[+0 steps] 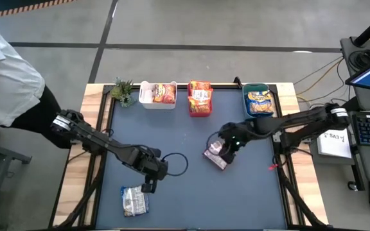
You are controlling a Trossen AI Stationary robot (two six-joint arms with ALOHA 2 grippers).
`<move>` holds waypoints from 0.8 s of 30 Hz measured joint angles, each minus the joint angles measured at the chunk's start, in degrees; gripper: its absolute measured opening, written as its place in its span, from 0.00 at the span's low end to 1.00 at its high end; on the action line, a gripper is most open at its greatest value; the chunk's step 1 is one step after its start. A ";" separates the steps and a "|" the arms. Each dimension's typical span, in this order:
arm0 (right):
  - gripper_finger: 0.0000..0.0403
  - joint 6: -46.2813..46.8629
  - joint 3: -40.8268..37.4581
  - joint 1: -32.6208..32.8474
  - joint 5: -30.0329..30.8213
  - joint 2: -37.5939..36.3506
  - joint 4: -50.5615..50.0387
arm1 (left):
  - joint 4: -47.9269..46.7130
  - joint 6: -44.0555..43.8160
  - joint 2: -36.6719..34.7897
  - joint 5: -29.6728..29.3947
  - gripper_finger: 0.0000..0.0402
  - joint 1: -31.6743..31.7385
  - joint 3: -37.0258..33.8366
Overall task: Sort Maruchan noodles
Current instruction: Put the red noodle pack into the white bin
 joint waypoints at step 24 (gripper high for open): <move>0.02 6.91 -19.34 0.26 19.49 -3.06 10.09 | 33.95 32.62 4.58 -2.87 0.00 11.46 -4.76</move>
